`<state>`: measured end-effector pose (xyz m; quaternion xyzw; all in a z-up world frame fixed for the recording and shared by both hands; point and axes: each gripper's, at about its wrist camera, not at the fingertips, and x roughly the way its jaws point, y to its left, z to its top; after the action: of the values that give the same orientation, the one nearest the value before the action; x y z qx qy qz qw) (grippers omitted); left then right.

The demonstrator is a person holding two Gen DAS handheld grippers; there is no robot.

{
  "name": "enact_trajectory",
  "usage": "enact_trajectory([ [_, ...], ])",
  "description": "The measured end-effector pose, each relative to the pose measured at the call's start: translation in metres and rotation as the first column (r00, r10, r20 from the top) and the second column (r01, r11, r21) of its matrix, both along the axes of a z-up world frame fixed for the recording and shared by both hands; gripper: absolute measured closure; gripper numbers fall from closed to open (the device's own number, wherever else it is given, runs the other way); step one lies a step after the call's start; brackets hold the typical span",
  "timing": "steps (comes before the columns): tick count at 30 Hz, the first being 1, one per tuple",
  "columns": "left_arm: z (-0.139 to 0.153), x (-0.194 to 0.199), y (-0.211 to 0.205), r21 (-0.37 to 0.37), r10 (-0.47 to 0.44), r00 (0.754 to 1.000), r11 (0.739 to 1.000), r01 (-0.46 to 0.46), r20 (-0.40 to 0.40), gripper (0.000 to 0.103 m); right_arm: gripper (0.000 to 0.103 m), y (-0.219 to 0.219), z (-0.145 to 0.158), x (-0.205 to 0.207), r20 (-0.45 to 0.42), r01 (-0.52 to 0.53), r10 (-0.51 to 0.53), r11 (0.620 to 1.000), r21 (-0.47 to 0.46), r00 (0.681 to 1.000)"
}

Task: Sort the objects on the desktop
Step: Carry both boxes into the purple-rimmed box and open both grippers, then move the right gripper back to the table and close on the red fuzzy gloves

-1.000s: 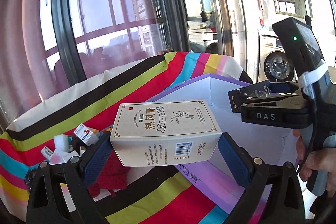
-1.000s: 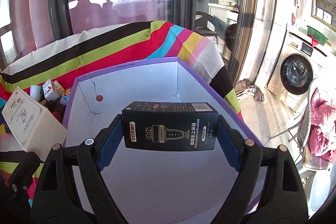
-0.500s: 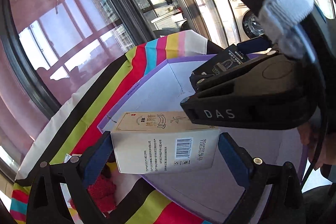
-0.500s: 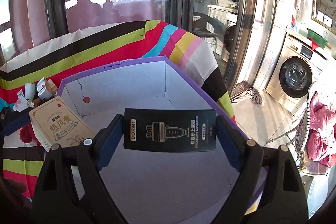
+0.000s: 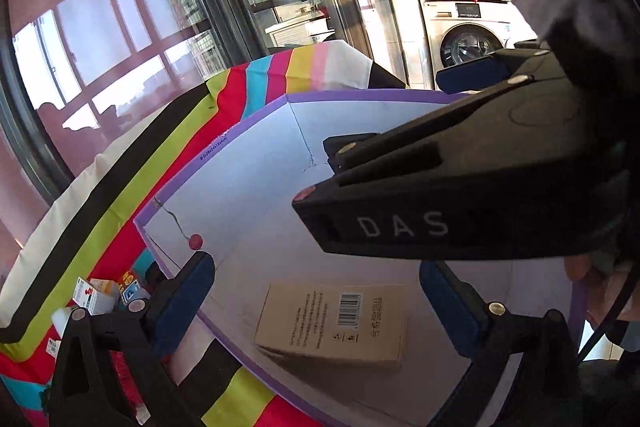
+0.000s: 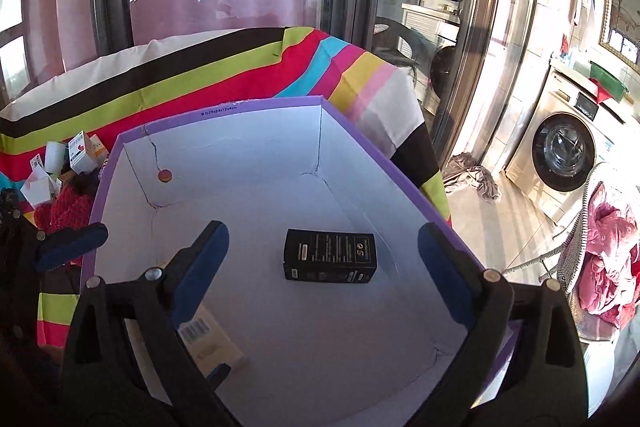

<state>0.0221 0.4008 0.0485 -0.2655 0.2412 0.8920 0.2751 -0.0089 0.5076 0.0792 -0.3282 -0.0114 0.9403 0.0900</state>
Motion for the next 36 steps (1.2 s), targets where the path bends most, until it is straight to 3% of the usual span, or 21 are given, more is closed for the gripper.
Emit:
enact_trajectory([
  [5,0.005,0.003,-0.013,0.081,-0.008,1.0,0.997,0.008,0.007,0.0,0.006,0.0,0.0,0.0,0.0,0.0,0.0,1.0,-0.008,1.0],
  [11,0.018,0.01,-0.042,0.2,-0.021,0.994,0.979,0.043,-0.111,0.0,0.005,0.001,0.001,0.001,-0.002,0.012,-0.012,1.0,-0.017,1.0],
  [14,0.027,0.016,-0.065,0.25,0.01,0.984,0.968,0.035,-0.177,0.0,0.005,0.004,0.002,0.004,-0.019,0.017,-0.018,0.999,-0.044,1.0],
  [18,0.036,0.009,-0.103,0.32,0.068,0.985,0.947,-0.014,-0.159,0.0,0.005,0.002,0.003,0.006,-0.014,-0.002,0.001,0.997,-0.077,1.0],
  [22,0.03,-0.003,-0.142,0.321,0.13,0.985,0.943,-0.086,-0.117,0.0,0.005,-0.01,0.012,0.014,-0.057,-0.068,0.06,0.986,-0.155,0.997],
  [28,0.009,-0.017,-0.219,0.317,0.259,0.965,0.92,-0.232,-0.044,0.001,0.005,-0.054,0.039,0.033,-0.169,-0.197,0.169,0.966,-0.168,0.971],
  [32,0.0,-0.025,-0.263,0.29,0.338,0.941,0.903,-0.318,-0.019,0.009,0.002,-0.09,0.046,0.042,-0.215,-0.298,0.262,0.941,-0.161,0.941],
  [36,-0.005,-0.034,-0.294,0.254,0.382,0.924,0.894,-0.369,-0.003,0.019,0.002,-0.132,0.037,0.041,-0.184,-0.37,0.347,0.922,-0.115,0.92],
])
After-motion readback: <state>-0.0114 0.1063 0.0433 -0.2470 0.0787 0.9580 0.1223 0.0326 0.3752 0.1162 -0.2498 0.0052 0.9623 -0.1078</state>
